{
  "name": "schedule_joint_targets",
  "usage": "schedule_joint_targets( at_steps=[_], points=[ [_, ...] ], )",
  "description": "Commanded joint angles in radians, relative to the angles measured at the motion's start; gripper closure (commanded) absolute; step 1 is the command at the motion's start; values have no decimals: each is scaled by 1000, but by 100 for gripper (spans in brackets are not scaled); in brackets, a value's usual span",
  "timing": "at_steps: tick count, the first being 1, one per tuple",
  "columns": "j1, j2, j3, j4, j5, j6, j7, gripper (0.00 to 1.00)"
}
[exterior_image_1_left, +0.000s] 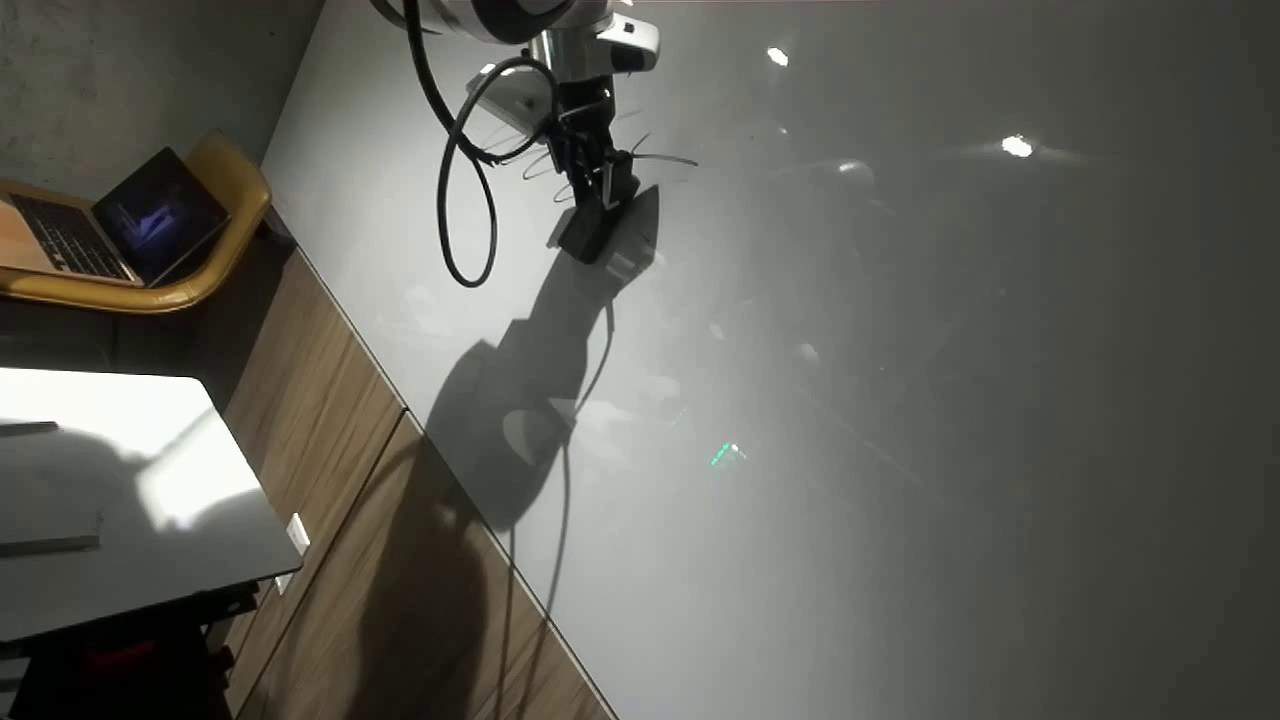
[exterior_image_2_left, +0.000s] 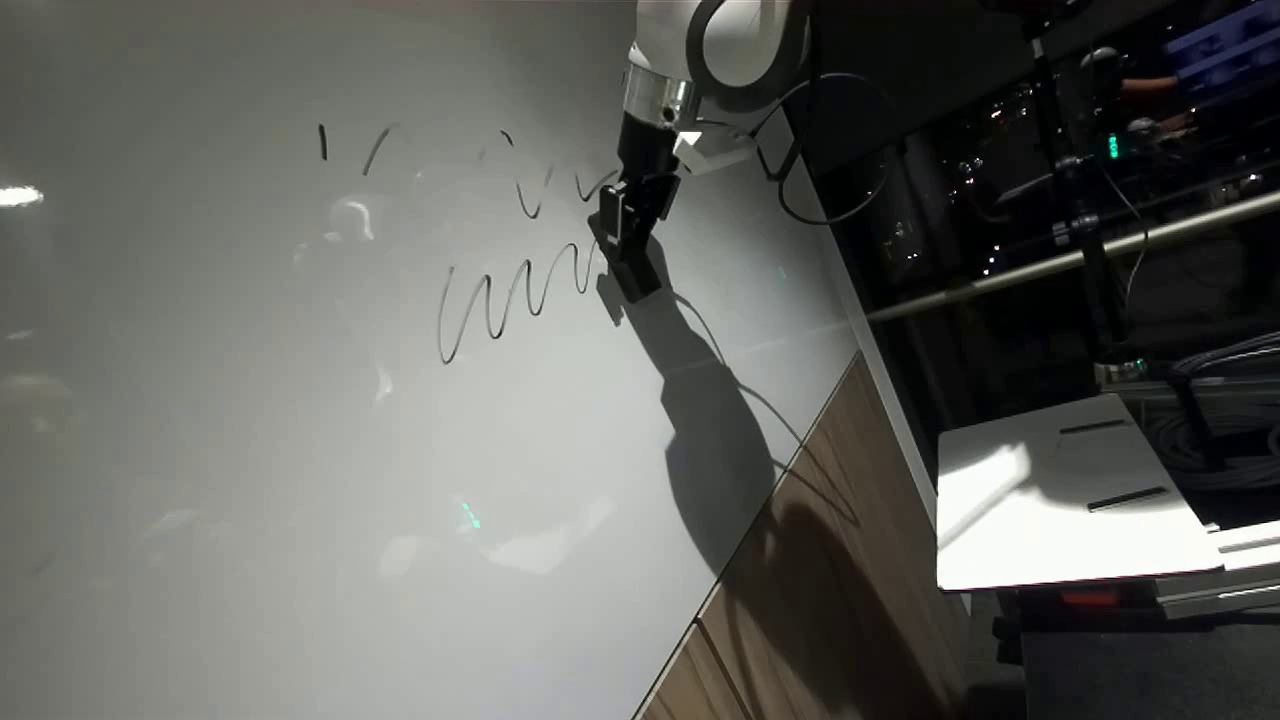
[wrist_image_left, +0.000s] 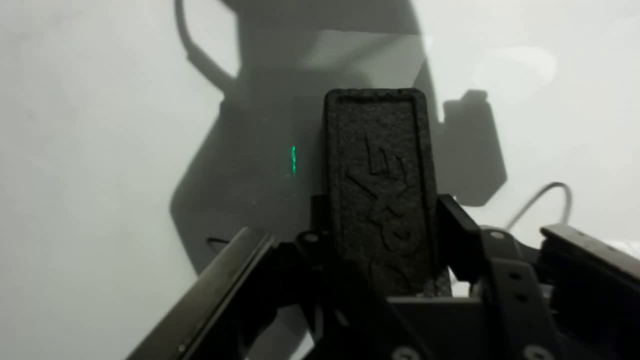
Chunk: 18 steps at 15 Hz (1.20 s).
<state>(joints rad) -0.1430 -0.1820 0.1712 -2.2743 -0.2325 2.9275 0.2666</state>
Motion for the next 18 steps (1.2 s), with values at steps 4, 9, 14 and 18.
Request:
schedule_joint_targets(
  at_steps=[4,9,14,18],
  points=[
    [39,62,168,176,-59,-80,188,71],
    [60,103,228,240,-48,-87,212,71],
    [83,66,249,147,-30,-34,203,71],
    [122,60,289,94,-39,6,222,71]
  ],
)
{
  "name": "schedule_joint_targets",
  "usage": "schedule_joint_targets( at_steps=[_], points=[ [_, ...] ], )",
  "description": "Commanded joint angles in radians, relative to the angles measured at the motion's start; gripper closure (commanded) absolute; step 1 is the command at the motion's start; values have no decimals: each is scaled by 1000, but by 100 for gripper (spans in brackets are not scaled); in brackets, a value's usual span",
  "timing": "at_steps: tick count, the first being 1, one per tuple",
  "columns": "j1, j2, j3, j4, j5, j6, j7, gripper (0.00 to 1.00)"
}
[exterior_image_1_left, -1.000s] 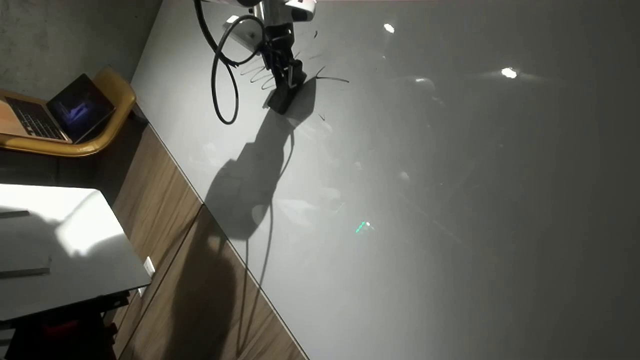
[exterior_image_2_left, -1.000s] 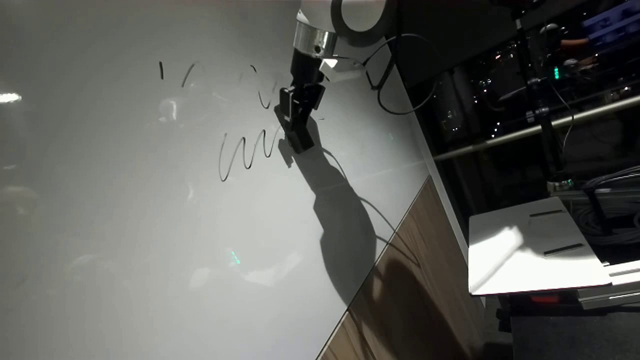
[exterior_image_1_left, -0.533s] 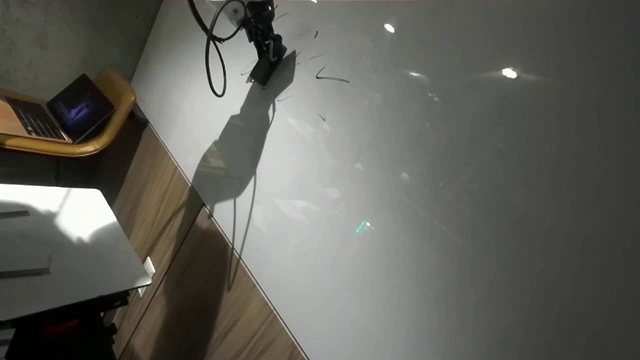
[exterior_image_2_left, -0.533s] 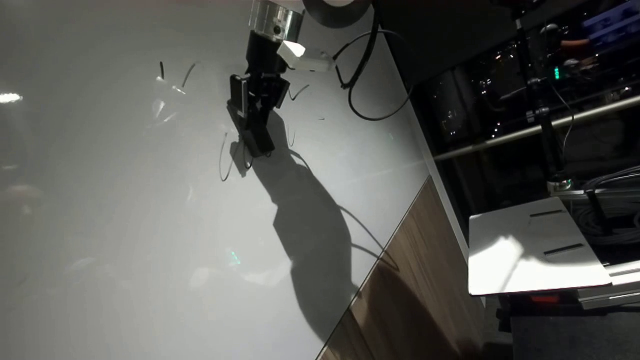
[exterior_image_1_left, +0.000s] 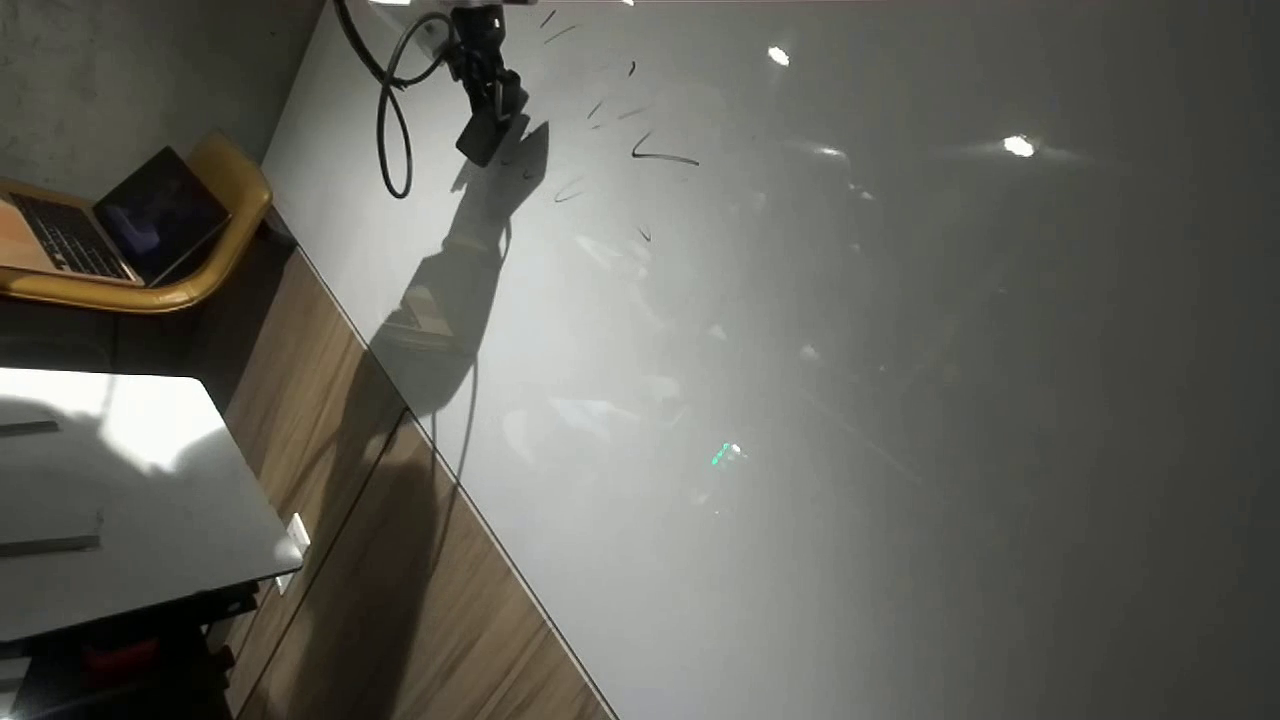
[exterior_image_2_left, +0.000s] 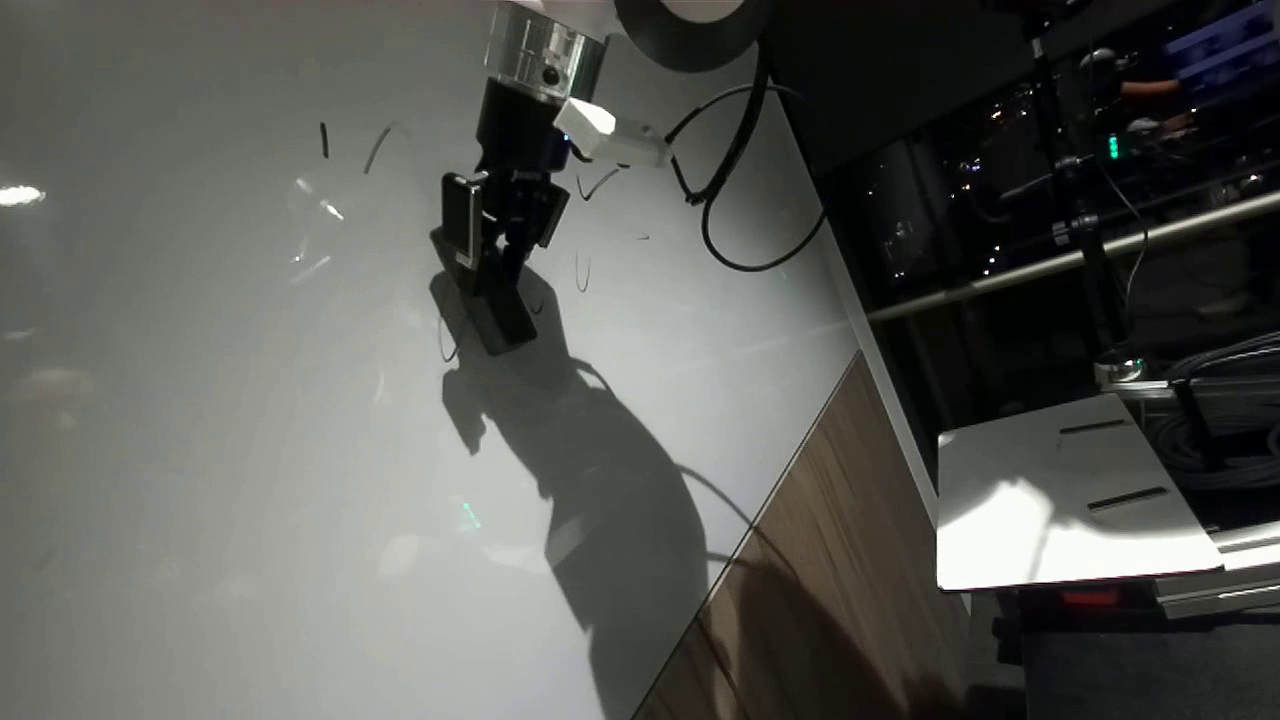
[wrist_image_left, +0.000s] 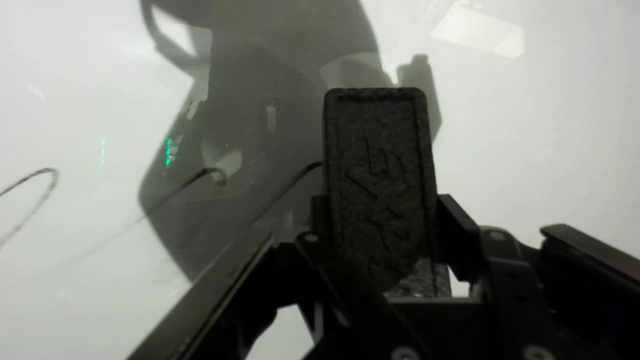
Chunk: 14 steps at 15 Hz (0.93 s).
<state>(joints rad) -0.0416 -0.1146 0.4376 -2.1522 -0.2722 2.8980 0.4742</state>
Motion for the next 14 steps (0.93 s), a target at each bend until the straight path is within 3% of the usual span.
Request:
schedule_joint_targets(
  at_steps=[1,5,10,14],
  points=[
    [27,-4,35,-30,-6,41,21,71],
    [15,16,85,-8,-93,44,75,71],
    [-32,91,114,83,-319,15,209,71],
    [-24,180,102,176,-499,-17,319,71]
  ],
)
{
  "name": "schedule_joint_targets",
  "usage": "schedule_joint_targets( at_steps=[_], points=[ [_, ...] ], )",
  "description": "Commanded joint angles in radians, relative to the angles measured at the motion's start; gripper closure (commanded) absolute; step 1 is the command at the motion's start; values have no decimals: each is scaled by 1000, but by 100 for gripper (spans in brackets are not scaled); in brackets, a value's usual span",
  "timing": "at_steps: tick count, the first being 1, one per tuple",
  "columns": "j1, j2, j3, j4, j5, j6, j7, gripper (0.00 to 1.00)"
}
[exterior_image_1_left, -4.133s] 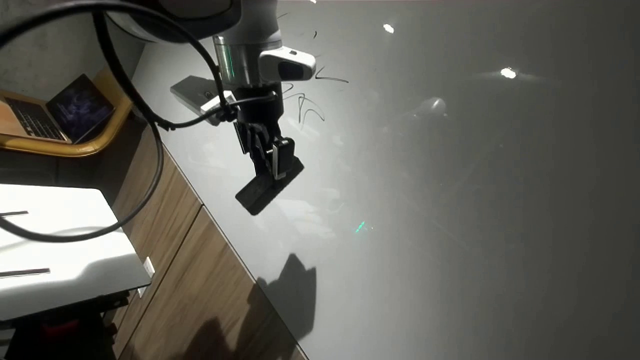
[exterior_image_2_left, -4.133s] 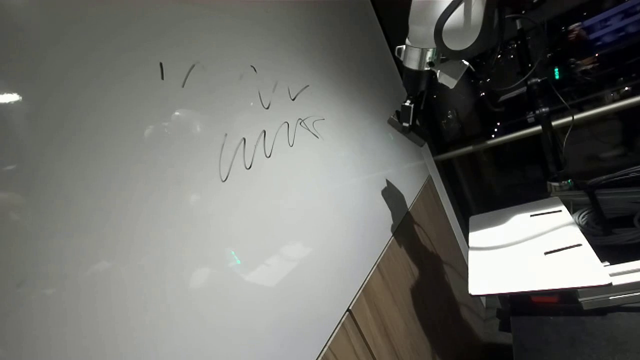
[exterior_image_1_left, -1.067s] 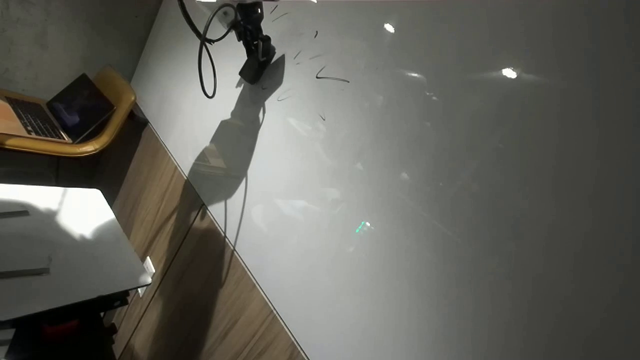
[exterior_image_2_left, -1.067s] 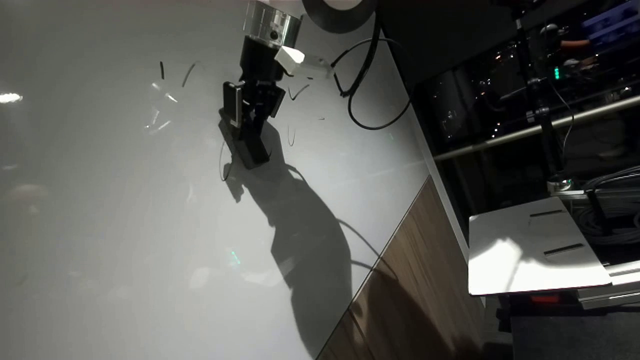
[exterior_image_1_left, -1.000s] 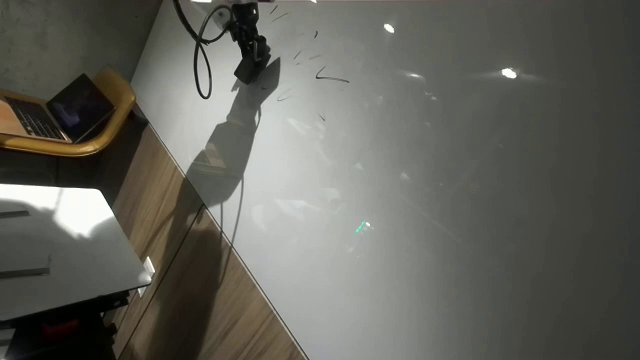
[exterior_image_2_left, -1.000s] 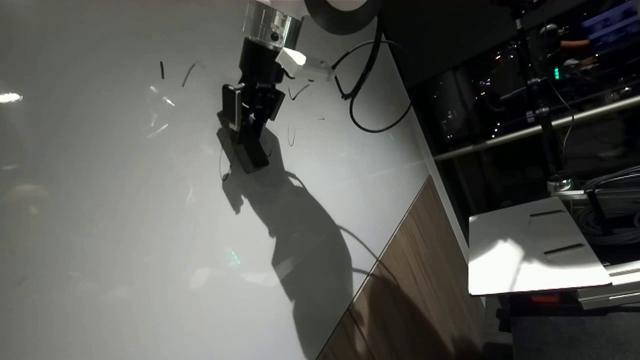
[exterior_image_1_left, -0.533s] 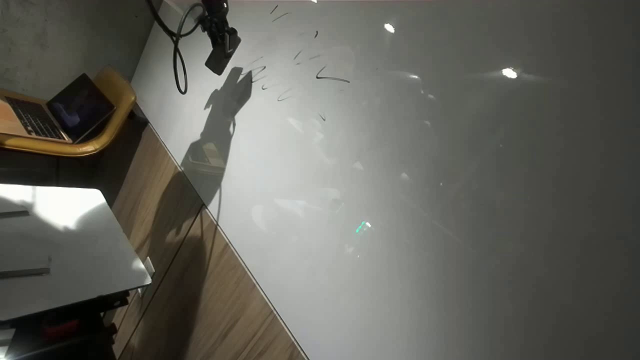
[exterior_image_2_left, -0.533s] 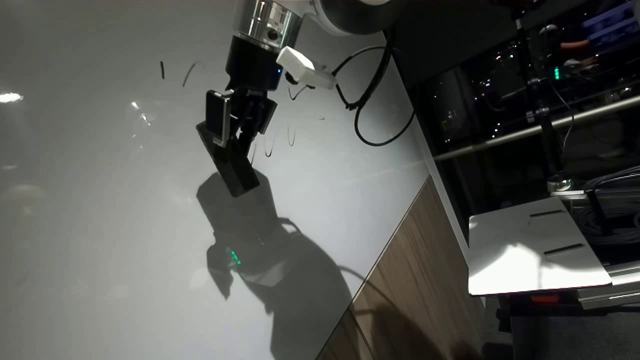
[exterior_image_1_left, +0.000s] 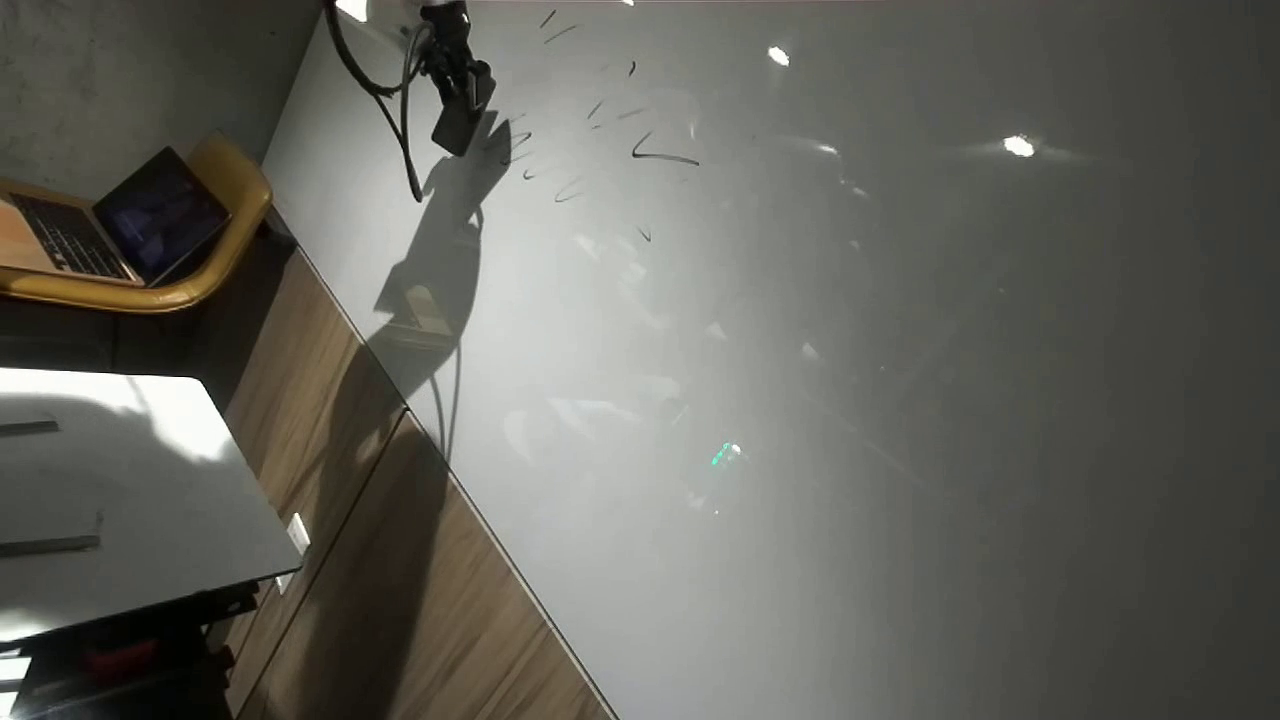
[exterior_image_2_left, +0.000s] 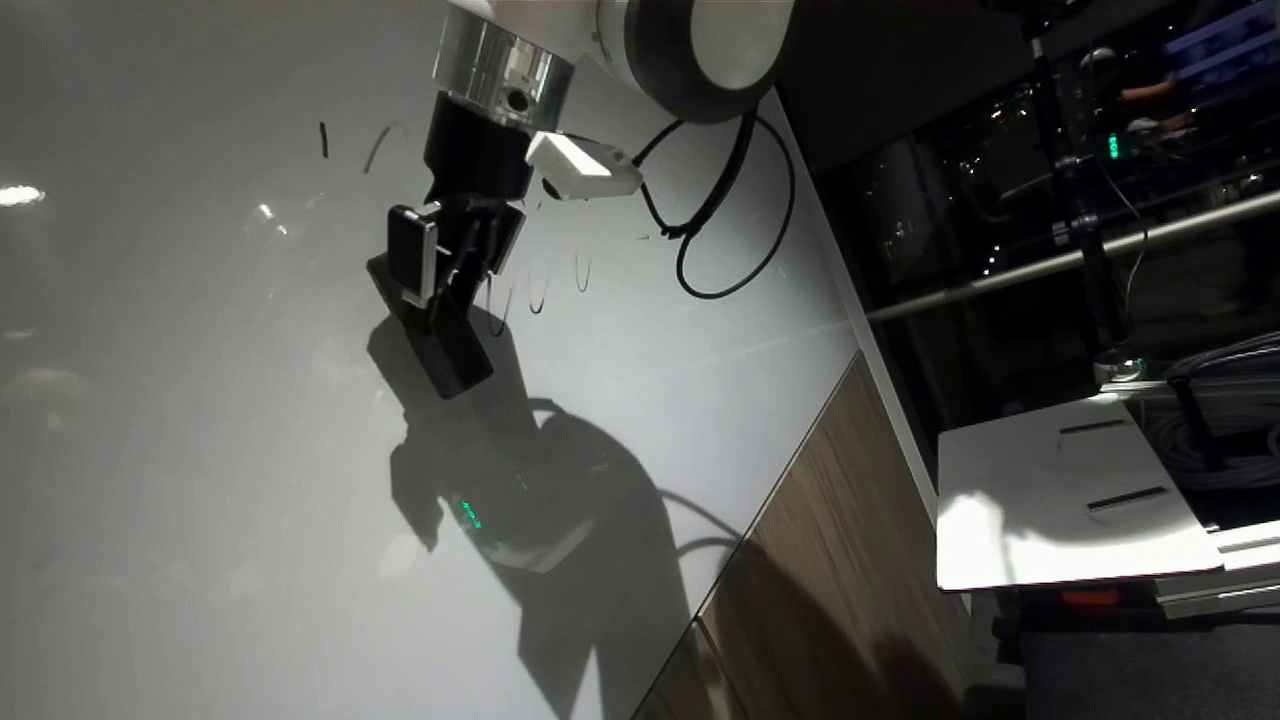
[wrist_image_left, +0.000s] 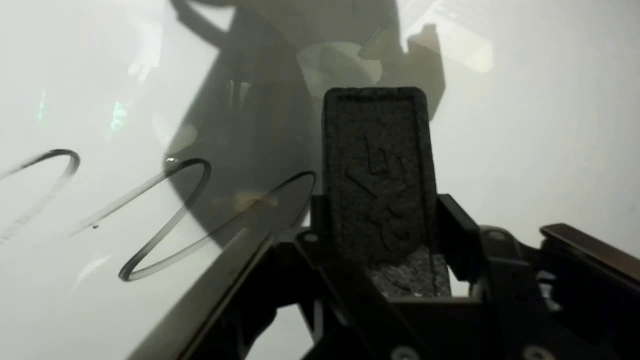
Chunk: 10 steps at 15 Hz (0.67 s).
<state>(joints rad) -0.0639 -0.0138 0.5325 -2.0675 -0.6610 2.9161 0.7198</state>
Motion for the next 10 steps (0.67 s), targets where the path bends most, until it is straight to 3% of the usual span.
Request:
schedule_joint_targets(
  at_steps=[1,6,10],
  points=[
    [3,99,0,104,-144,-41,94,71],
    [-24,138,-49,90,-253,-32,124,71],
    [-80,84,-104,29,-248,-14,104,71]
  ],
)
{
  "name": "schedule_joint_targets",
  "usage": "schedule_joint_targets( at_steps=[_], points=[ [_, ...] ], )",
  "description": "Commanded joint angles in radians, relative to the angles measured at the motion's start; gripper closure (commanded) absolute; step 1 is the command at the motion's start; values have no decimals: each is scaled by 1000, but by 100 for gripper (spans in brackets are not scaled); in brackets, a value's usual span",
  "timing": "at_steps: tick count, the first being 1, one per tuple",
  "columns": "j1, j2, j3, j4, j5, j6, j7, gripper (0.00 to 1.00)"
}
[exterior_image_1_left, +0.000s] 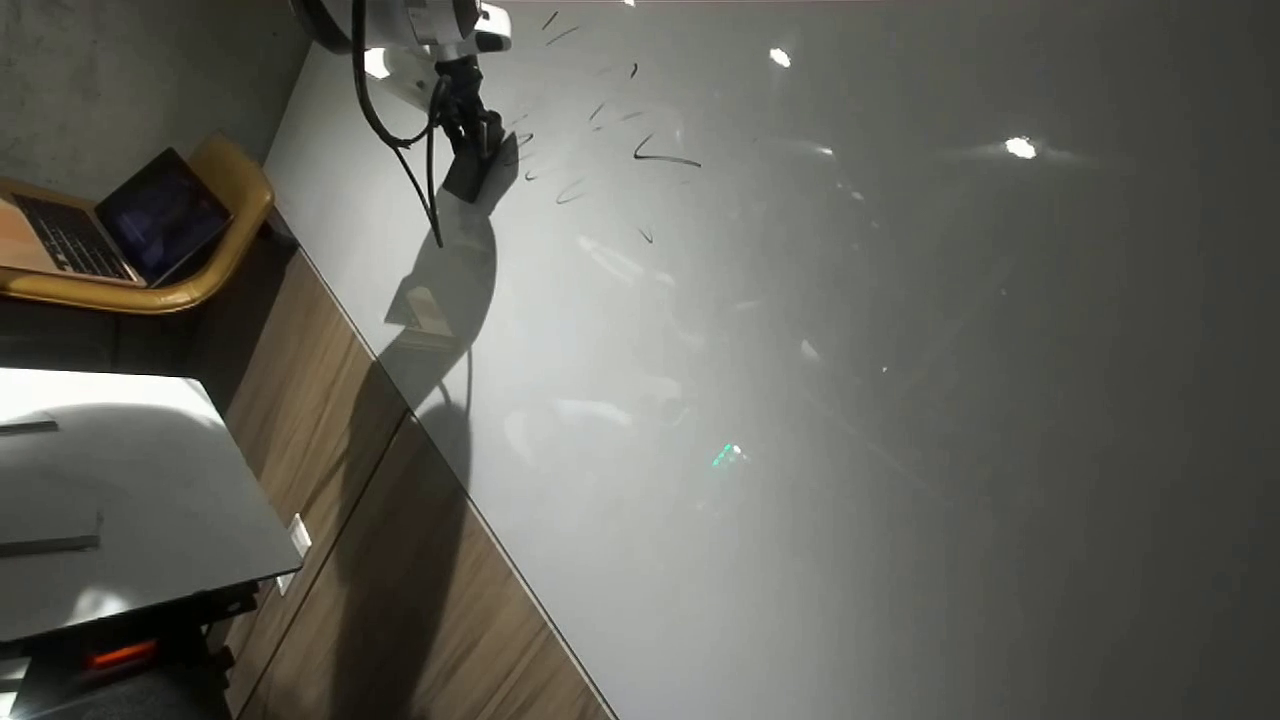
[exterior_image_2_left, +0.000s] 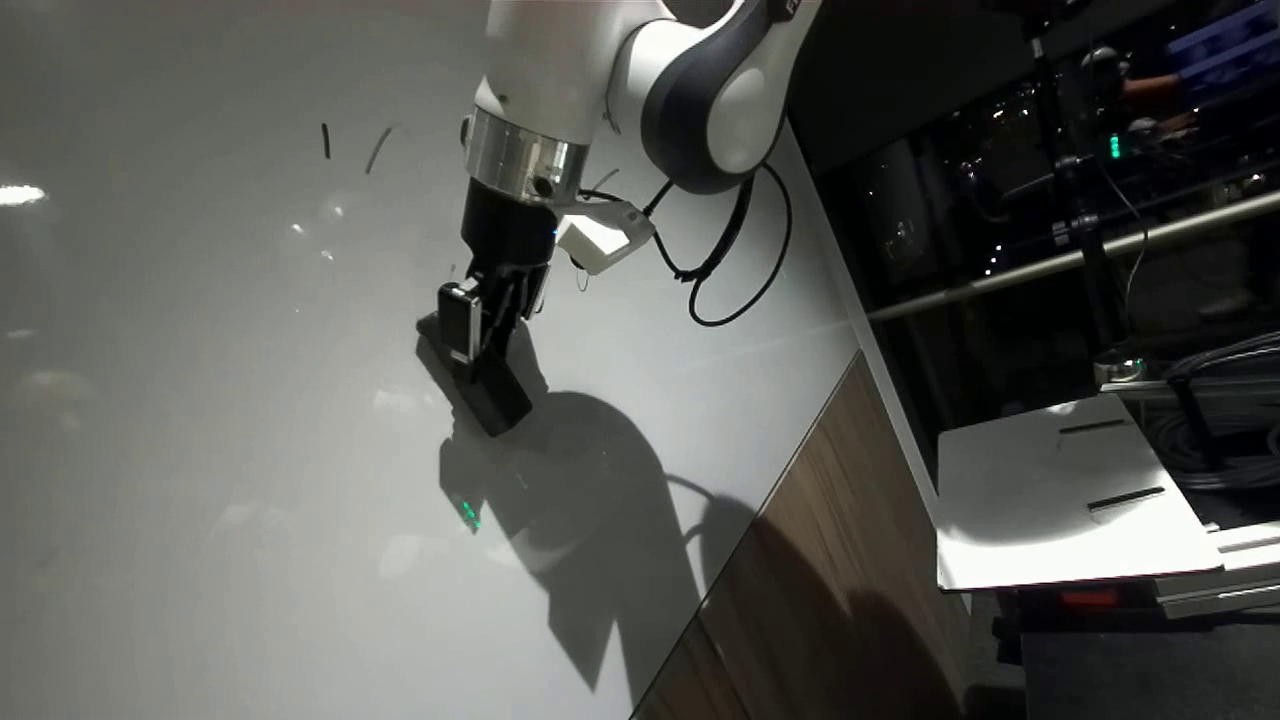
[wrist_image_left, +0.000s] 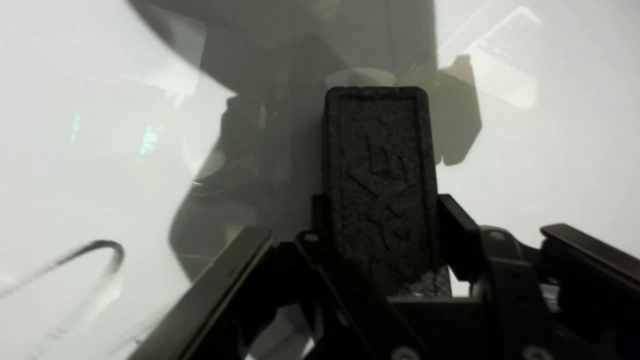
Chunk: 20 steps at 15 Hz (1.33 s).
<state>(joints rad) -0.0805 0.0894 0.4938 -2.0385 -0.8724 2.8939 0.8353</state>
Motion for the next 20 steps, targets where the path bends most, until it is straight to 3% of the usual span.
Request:
schedule_joint_targets(
  at_steps=[1,7,13,17,20],
  points=[
    [-72,-37,-78,-19,-45,11,-1,71],
    [-141,-155,-157,-113,-49,17,16,71],
    [-202,-196,-245,-115,-16,25,-48,71],
    [-179,-185,-289,-68,75,7,-146,71],
    [-135,-190,-242,-72,143,-47,-161,71]
  ],
)
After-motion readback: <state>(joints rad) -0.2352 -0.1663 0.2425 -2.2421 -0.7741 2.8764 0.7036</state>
